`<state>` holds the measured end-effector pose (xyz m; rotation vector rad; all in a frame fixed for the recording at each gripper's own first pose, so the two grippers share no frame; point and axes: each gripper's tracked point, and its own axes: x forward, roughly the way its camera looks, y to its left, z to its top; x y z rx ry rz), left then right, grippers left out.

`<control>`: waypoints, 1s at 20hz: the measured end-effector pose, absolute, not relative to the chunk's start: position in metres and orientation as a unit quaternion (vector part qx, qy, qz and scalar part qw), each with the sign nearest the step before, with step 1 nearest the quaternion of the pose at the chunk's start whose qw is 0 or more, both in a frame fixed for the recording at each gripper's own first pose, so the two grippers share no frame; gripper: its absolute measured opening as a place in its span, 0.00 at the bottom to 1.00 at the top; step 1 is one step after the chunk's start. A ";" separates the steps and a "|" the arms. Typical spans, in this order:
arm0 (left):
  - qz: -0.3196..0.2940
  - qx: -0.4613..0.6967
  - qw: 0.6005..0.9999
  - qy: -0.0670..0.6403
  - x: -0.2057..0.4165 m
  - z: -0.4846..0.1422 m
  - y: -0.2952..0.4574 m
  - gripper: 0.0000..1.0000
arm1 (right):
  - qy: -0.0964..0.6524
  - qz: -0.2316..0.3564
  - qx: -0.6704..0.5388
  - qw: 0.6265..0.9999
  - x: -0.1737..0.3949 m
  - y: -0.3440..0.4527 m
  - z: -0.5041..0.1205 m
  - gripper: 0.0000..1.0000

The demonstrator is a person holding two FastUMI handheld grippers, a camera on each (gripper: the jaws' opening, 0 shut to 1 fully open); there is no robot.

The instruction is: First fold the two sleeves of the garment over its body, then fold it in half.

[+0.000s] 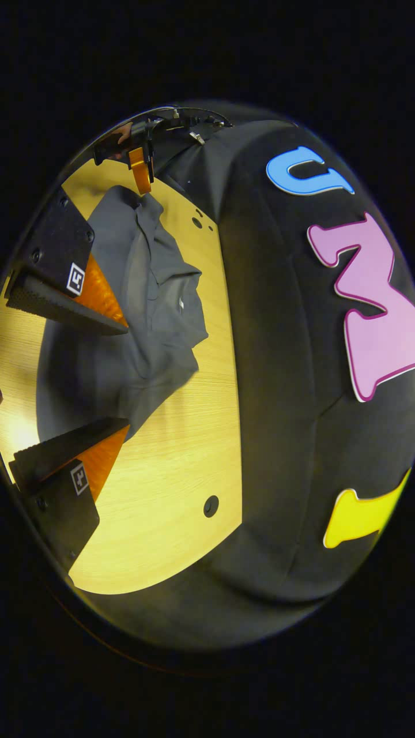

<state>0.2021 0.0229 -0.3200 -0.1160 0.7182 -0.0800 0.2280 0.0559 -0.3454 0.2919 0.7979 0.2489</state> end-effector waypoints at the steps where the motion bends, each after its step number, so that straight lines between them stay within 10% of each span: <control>1: -0.040 -0.061 0.937 0.342 0.195 -0.312 0.025 0.89 | 0.381 0.121 0.142 0.906 0.220 0.053 -0.339 0.89; 20: -0.099 -0.051 0.938 0.328 0.000 -0.264 -0.017 0.92 | 0.348 0.181 0.166 0.905 0.050 0.075 -0.273 0.89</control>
